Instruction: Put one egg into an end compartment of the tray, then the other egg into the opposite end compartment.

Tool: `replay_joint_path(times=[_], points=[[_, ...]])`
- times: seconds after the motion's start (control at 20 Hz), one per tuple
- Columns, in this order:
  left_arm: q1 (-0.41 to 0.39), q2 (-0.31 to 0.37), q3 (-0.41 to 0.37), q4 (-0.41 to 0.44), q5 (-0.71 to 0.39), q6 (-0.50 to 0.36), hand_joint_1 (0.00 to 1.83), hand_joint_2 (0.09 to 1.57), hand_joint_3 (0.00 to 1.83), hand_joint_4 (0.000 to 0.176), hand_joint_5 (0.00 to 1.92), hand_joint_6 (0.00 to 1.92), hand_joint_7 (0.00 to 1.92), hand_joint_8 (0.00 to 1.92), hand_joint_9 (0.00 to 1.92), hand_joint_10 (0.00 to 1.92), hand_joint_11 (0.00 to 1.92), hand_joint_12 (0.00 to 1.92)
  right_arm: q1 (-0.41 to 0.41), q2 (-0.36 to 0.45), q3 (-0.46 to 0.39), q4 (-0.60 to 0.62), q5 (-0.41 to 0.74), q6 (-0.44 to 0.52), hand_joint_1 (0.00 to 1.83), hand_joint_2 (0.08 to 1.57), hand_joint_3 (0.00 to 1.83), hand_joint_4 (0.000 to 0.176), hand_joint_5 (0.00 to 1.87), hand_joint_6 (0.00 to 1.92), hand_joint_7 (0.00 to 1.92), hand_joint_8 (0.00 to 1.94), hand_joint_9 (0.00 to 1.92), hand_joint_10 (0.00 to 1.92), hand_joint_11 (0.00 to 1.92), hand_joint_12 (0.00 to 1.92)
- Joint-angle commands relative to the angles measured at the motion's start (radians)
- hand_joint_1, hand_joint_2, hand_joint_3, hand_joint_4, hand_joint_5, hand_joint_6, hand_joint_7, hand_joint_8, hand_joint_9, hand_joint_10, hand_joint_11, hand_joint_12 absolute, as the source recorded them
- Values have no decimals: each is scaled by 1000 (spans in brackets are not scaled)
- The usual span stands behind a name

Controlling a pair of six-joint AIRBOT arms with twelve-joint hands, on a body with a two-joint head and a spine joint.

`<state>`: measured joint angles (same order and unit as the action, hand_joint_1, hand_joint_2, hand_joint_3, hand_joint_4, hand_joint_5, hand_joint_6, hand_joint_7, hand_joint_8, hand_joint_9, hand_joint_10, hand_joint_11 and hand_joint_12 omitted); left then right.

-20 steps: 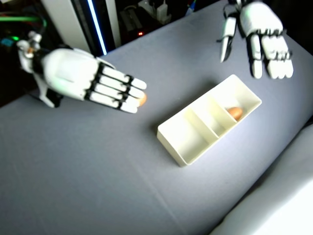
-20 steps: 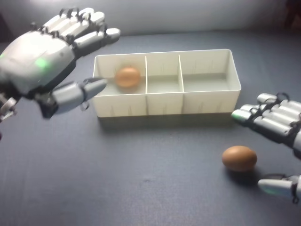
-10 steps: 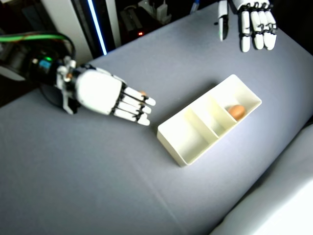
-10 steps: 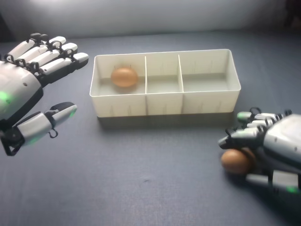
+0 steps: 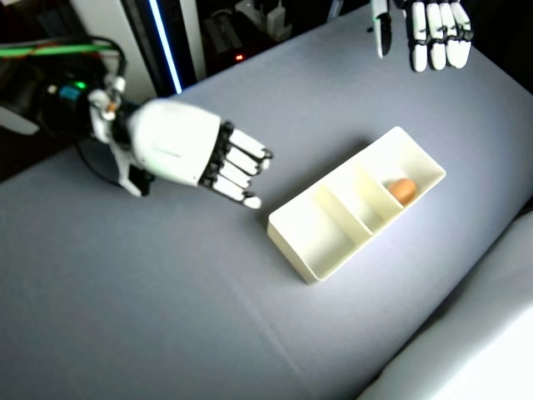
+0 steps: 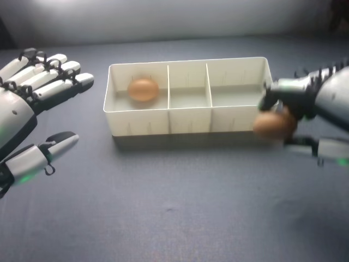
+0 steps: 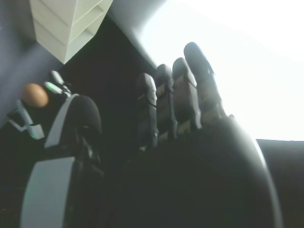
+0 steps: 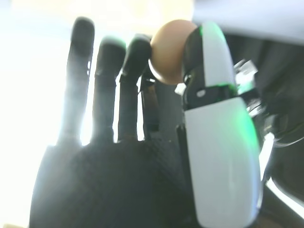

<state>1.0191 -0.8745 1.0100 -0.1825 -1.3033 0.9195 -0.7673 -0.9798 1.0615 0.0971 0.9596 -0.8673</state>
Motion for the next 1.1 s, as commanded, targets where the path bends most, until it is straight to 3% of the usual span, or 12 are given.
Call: replay_joint_path(times=[0.0, 0.2, 0.4, 0.45, 0.5, 0.55, 0.65, 0.7, 0.75, 0.85, 0.9, 1.05], points=[[-2, 7, 1, -6, -140, 1, 554, 1402, 2, 0, 350, 0, 234, 2, 139, 3, 0, 592, 25, 1, 11, 4, 127, 5, 1130, 1345, 1, 0, 473, 1561, 715, 1614, 666, 1530, 556, 1819], [17, -9, 5, -20, -141, -14, 578, 1397, 1, 0, 354, 0, 247, 0, 179, 12, 0, 840, 144, -51, 97, 30, 61, -11, 1177, 1302, 0, 0, 521, 1495, 802, 1492, 858, 1409, 825, 1738], [33, -28, 21, -40, -136, -42, 635, 1393, 1, 0, 397, 7, 288, 5, 223, 20, 0, 957, 258, -162, 219, 60, -129, -60, 1294, 1287, 0, 0, 541, 1390, 702, 1497, 778, 1628, 718, 1839], [33, -30, 22, -40, -136, -43, 612, 1395, 2, 0, 396, 5, 286, 3, 223, 17, 0, 977, 261, -182, 242, 79, -158, -67, 1129, 1323, 0, 0, 586, 1544, 631, 1535, 545, 1362, 496, 1817], [34, -34, 25, -41, -136, -47, 584, 1400, 2, 2, 387, 1, 271, 1, 210, 9, 0, 932, 261, -209, 273, 100, -192, -72, 1034, 1352, 0, 0, 553, 1597, 548, 1021, 437, 1135, 260, 1813], [34, -36, 27, -41, -136, -48, 598, 1397, 0, 0, 391, 2, 272, 2, 210, 8, 0, 918, 262, -219, 283, 115, -210, -86, 894, 1314, 0, 0, 178, 1014, 421, 713, 281, 1078, 144, 1874], [34, -39, 30, -42, -137, -51, 601, 1398, 0, 0, 390, 1, 272, 0, 207, 4, 0, 810, 262, -227, 293, 136, -242, -121, 608, 1293, 0, 0, 8, 225, 157, 350, 24, 1180, 5, 1916], [34, -41, 30, -45, -139, -51, 612, 1395, 0, 0, 398, 3, 279, 3, 213, 5, 0, 796, 262, -227, 294, 138, -243, -122, 541, 1276, 0, 3, 1, 87, 31, 69, 4, 590, 0, 1687], [37, -44, 31, -51, -143, -52, 670, 1384, 0, 0, 418, 10, 291, 6, 228, 11, 0, 797, 262, -226, 293, 141, -243, -122, 460, 1283, 0, 38, 0, 17, 5, 13, 0, 117, 0, 1229], [48, -46, 29, -60, -152, -56, 691, 1384, 0, 0, 417, 6, 282, 0, 227, 7, 0, 768, 263, -226, 278, 141, -224, -122, 366, 1298, 4, 48, 0, 0, 0, 0, 0, 4, 0, 112], [52, -45, 26, -61, -157, -57, 667, 1382, 0, 0, 409, 2, 275, 0, 225, 5, 0, 766, 263, -216, 260, 141, -204, -122, 316, 1313, 9, 6, 0, 0, 0, 0, 0, 0, 0, 22], [60, -35, 14, -63, -186, -57, 656, 1389, 1, 0, 363, 1, 281, 2, 224, 3, 0, 743, 253, -147, 164, 127, -88, -122, 157, 1353, 20, 0, 0, 0, 0, 0, 0, 0, 0, 0]])
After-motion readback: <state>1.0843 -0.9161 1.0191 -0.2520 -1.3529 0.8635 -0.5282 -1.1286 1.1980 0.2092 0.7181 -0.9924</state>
